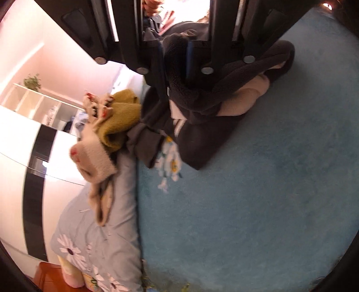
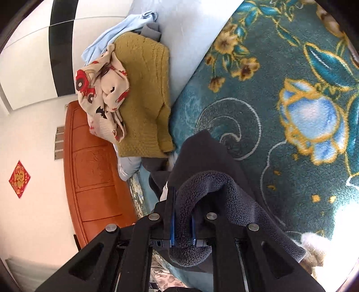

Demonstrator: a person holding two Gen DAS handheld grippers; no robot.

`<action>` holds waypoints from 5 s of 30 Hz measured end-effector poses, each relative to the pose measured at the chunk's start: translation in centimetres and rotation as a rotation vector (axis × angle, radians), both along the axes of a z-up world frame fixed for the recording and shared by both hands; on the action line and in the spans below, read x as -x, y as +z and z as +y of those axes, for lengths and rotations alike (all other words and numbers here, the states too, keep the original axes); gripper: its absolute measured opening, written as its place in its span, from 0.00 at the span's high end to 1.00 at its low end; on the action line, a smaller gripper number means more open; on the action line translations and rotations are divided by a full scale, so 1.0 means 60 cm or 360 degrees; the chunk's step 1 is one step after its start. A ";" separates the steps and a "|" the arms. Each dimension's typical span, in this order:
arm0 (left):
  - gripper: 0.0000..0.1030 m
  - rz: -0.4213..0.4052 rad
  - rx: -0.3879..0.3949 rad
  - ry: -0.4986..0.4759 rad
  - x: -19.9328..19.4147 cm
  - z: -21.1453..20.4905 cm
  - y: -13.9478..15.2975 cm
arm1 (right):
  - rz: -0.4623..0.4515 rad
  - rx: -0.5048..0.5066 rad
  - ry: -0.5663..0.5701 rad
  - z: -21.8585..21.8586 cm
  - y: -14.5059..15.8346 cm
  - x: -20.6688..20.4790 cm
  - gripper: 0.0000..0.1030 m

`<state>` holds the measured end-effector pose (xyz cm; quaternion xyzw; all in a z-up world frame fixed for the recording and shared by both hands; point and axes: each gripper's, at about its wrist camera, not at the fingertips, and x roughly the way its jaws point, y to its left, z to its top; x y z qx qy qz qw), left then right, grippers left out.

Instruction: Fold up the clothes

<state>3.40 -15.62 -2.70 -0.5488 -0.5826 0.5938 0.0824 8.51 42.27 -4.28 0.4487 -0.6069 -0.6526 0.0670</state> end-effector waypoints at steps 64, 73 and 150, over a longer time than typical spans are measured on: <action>0.85 0.0417 0.0997 -0.0347 -0.001 0.066 0.080 | -0.0030 -0.0961 0.0158 -0.017 0.088 0.071 0.62; 0.53 0.0211 0.0758 0.0054 -0.146 0.077 0.038 | 0.0036 -0.0728 0.0107 -0.055 0.049 -0.109 0.47; 0.62 0.0924 0.1154 -0.0362 -0.042 0.306 0.244 | 0.0436 -0.0220 0.0034 -0.070 0.118 -0.023 0.65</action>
